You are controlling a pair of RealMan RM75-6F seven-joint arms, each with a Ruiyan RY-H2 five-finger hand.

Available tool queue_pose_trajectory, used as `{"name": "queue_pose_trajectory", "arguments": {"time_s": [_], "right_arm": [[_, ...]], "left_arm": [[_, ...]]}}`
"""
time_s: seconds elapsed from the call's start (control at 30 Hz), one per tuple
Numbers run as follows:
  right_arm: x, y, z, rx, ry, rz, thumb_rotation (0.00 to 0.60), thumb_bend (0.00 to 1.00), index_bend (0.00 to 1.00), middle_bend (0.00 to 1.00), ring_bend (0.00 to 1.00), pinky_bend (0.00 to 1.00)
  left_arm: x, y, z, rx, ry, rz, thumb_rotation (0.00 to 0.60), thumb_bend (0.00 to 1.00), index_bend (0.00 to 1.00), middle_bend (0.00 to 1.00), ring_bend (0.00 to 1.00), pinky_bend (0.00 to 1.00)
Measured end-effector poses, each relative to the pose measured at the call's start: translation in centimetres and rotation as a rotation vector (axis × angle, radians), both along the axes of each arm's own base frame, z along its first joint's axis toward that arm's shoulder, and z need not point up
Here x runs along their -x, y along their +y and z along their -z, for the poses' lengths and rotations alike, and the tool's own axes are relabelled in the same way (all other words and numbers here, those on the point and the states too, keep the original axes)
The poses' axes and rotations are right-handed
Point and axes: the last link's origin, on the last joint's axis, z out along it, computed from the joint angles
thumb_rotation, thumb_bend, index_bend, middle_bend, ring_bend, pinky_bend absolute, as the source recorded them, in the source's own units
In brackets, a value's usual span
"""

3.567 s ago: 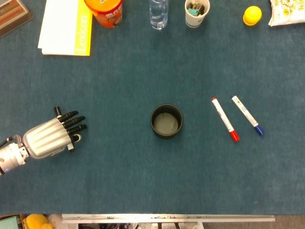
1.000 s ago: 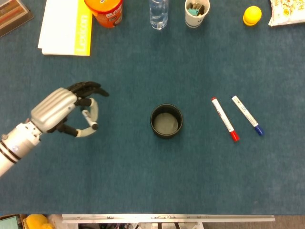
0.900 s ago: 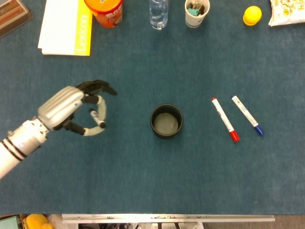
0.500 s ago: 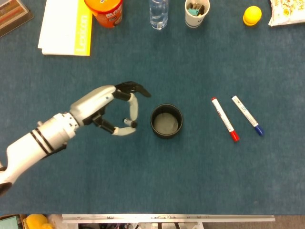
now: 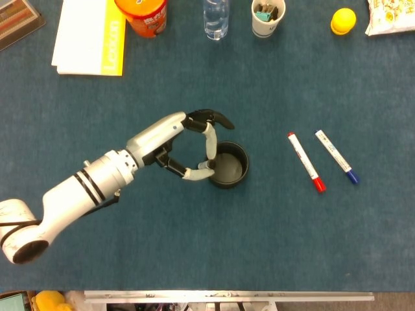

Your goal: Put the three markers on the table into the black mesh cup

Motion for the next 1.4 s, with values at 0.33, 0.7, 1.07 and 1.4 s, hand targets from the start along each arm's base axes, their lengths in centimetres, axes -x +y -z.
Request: {"name": "queue_pose_trajectory", "arguments": {"time_s": [0.33,0.7,1.07,1.4], "right_arm": [[0.2,0.1,-0.3,0.005,-0.005,0.006,0.600,0.09,0.18,0.26,0.10,0.19],[0.5,0.1,-0.6,0.009,-0.007,0.010,0.600,0.09,0.18,0.26,0.10,0.19],[0.9,0.1,-1.0,0.016,-0.008,0.018,0.600,0.09,0.18,0.26,0.10,0.19],[1.3,0.2,-1.3,0.025,-0.006,0.026,0.600,0.09,0.18,0.26,0.10,0.19]], "left_arm": [[-1.2,0.2,1.2,0.016,-0.018,-0.013,0.600,0.23,0.65,0.22,0.11,0.17],[-2.4,1.1,2.6,0.041,-0.029,-0.068,0.600,0.23,0.65,0.22,0.11,0.17],[-3.4,1.2,4.2,0.073,-0.038,-0.097,0.600,0.23,0.65,0.21,0.10,0.17],[-3.3,1.4,5.5,0.065,0.015,-0.057,0.600,0.23,0.27,0.04,0.00,0.08]]}}
